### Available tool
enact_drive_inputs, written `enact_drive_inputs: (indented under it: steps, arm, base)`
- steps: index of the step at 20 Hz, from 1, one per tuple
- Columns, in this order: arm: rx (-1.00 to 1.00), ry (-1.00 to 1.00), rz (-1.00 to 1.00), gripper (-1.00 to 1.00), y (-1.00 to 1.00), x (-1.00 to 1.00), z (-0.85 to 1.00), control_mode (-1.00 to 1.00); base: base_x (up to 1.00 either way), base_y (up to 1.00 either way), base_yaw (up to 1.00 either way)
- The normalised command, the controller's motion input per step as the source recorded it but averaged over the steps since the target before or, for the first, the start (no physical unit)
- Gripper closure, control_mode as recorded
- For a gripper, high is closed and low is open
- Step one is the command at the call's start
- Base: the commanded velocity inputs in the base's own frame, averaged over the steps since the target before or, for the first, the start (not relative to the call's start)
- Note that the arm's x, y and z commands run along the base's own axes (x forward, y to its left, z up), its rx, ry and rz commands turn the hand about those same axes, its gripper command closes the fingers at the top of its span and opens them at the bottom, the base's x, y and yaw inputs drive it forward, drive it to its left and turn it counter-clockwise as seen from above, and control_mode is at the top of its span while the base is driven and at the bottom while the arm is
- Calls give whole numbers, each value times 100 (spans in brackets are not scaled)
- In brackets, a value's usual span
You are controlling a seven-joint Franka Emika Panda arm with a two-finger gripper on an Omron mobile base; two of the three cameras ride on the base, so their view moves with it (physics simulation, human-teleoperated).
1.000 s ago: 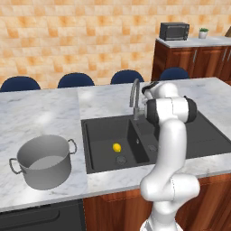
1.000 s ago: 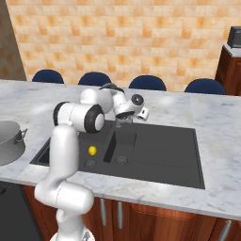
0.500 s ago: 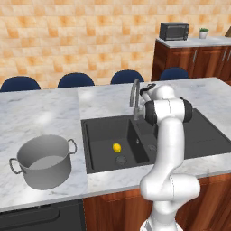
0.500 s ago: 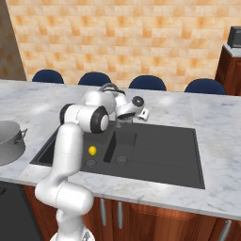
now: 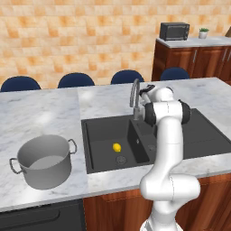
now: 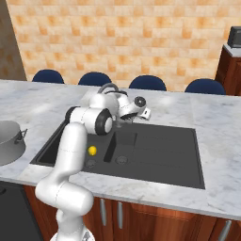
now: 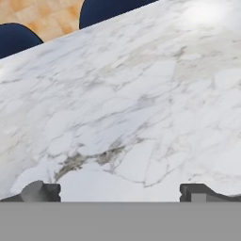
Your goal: Dump the lemon from the pot into the sink. Then turn on the water and wash the lemon. Then turn off the water and put the lemon back in the pot.
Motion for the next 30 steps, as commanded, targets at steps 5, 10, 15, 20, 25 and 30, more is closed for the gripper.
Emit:
enact_drive_inputs:
  steps: [5,10,15,20,25,30]
  arm:
    - [0,3,-12,-100,-69,0,-52,-100]
    - [0,6,-13,-100,-79,0,-55,-100]
    - [2,9,-11,-100,-81,1,-48,-100]
    - [0,7,-9,-100,-45,12,-34,-100]
    - [1,0,-3,-100,-3,16,-3,-100]
    - [7,0,0,-100,0,28,0,-100]
  base:
    - [0,0,0]
    - [0,0,0]
    - [0,0,0]
    - [0,0,0]
    - [0,0,0]
    - [0,0,0]
